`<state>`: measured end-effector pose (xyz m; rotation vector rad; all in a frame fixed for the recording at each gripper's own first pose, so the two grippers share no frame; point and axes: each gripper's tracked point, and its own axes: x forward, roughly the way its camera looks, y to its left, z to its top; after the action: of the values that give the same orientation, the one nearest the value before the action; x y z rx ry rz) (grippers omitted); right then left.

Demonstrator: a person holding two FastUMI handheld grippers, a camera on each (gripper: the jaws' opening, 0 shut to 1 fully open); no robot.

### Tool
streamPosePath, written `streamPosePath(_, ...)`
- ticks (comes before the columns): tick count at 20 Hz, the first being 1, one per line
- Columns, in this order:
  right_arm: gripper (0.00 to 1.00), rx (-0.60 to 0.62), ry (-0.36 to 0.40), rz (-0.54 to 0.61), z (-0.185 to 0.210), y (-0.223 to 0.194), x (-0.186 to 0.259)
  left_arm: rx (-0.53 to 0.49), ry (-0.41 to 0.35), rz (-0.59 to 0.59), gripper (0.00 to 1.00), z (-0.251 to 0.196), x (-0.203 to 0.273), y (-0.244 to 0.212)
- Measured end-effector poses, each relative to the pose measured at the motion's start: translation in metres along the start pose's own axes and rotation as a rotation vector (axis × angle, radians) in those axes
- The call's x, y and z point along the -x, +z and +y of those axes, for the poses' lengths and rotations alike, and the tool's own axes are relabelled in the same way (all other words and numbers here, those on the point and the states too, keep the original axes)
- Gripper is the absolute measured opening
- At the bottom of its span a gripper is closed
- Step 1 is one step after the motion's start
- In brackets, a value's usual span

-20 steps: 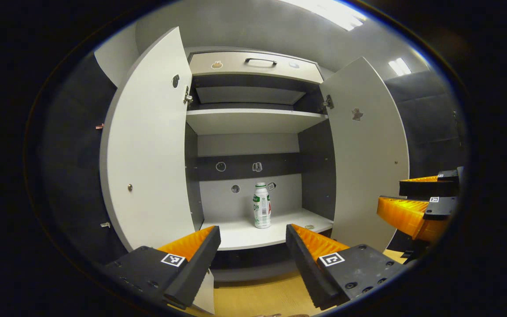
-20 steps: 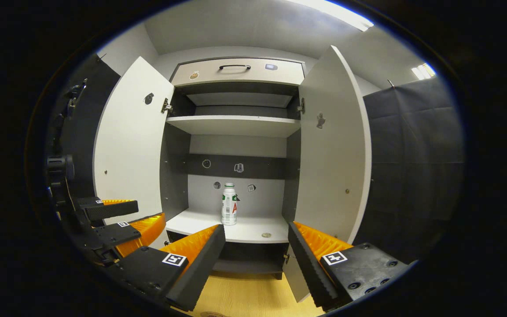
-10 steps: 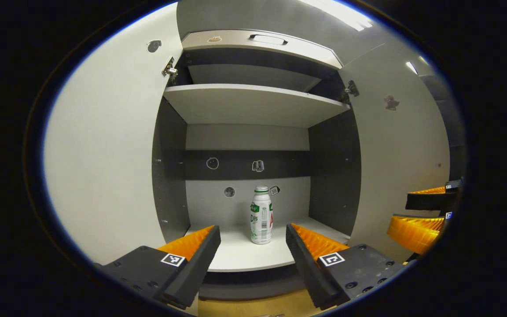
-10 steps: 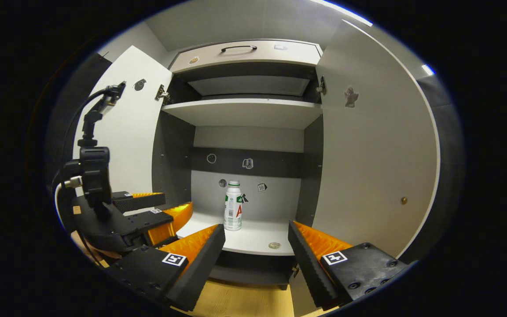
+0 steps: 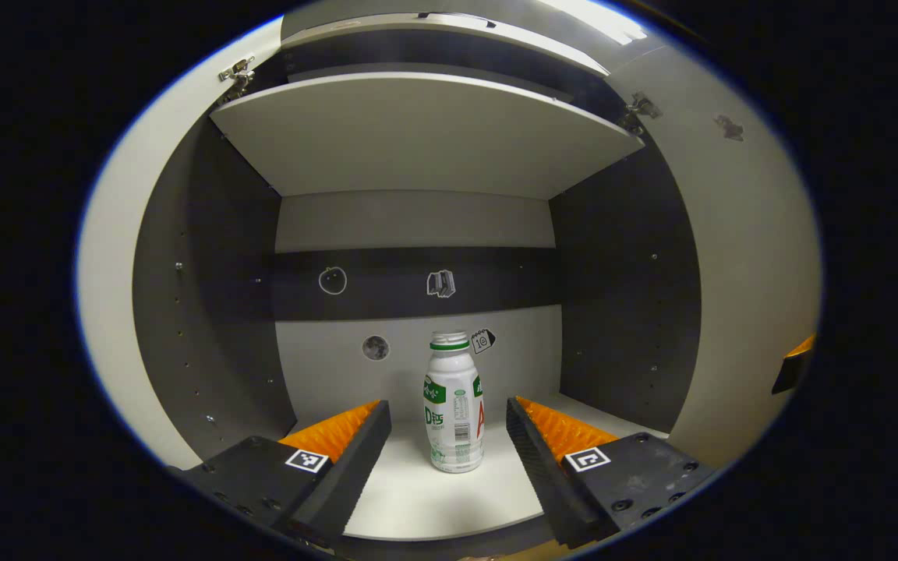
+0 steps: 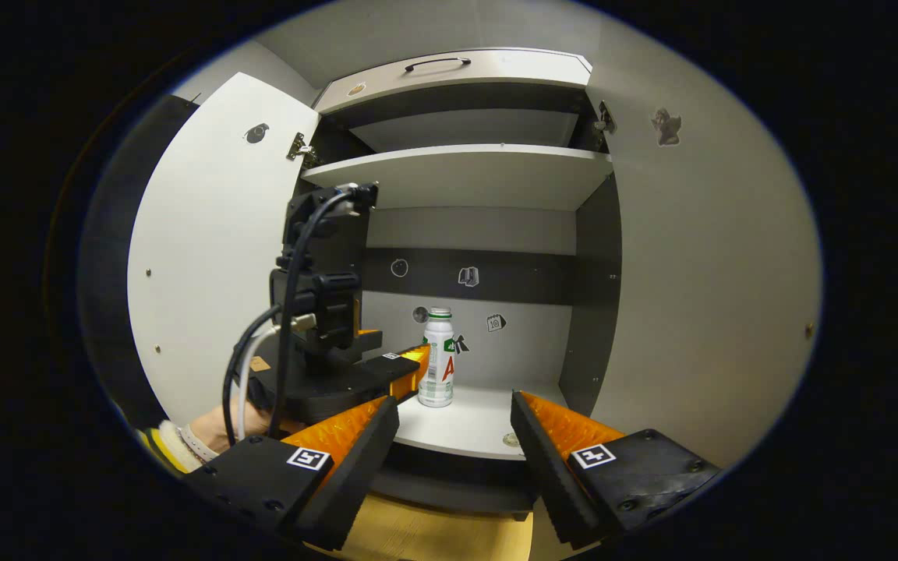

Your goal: Grasp the bottle in the cabinet with the left hand and place it on the coaster, then close the right door with the right hand and the left door with the left hand.

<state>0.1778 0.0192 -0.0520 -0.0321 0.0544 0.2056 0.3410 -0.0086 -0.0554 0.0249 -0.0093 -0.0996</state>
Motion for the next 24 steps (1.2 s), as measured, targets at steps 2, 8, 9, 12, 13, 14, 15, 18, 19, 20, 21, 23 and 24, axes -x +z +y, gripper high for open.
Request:
streamPosePath(2, 0.96, -0.027, 0.017, -0.007, -0.002, -0.001, -0.013, 0.006, -0.003, 0.009, 0.94, 0.002, -0.024, -0.009)
streamPosePath(8, 0.97, -0.082, 0.012, 0.028, -0.018, -0.018, -0.048, 0.005, -0.003, 0.039, 0.94, 0.010, -0.076, -0.037)
streamPosePath(9, 0.97, -0.088, 0.010, 0.034, -0.021, -0.021, -0.052, 0.004, -0.010, 0.042, 0.95, 0.010, -0.080, -0.041)
streamPosePath(12, 0.97, -0.091, 0.008, 0.061, -0.024, -0.031, -0.062, -0.005, -0.034, 0.054, 0.95, 0.003, -0.092, -0.050)
streamPosePath(13, 0.97, -0.090, 0.004, 0.067, -0.026, -0.033, -0.065, -0.008, -0.040, 0.044, 0.95, 0.001, -0.095, -0.047)
streamPosePath(14, 0.97, -0.089, -0.001, 0.070, -0.029, -0.035, -0.066, -0.011, -0.049, 0.035, 0.95, -0.001, -0.097, -0.045)
streamPosePath(15, 0.97, -0.090, -0.007, 0.070, -0.031, -0.035, -0.067, -0.017, -0.049, 0.030, 0.94, -0.001, -0.098, -0.044)
streamPosePath(18, 0.97, -0.097, -0.015, 0.066, -0.033, -0.034, -0.065, -0.018, -0.059, 0.034, 0.80, -0.006, -0.096, -0.042)
streamPosePath(19, 0.97, -0.098, -0.015, 0.063, -0.034, -0.032, -0.064, -0.008, -0.075, 0.034, 0.80, -0.011, -0.090, -0.039)
streamPosePath(20, 0.97, -0.098, -0.015, 0.058, -0.034, -0.030, -0.061, 0.004, -0.085, 0.025, 0.78, -0.015, -0.084, -0.031)
streamPosePath(21, 0.97, -0.098, -0.012, 0.049, -0.032, -0.026, -0.056, 0.011, -0.085, 0.007, 0.80, -0.015, -0.076, -0.023)
streamPosePath(23, 0.97, -0.097, -0.008, 0.025, -0.027, -0.016, -0.044, 0.009, -0.076, -0.025, 0.78, -0.013, -0.056, -0.002)
streamPosePath(24, 0.97, -0.093, -0.005, 0.010, -0.025, -0.010, -0.037, 0.010, -0.075, -0.038, 0.78, -0.013, -0.042, 0.008)
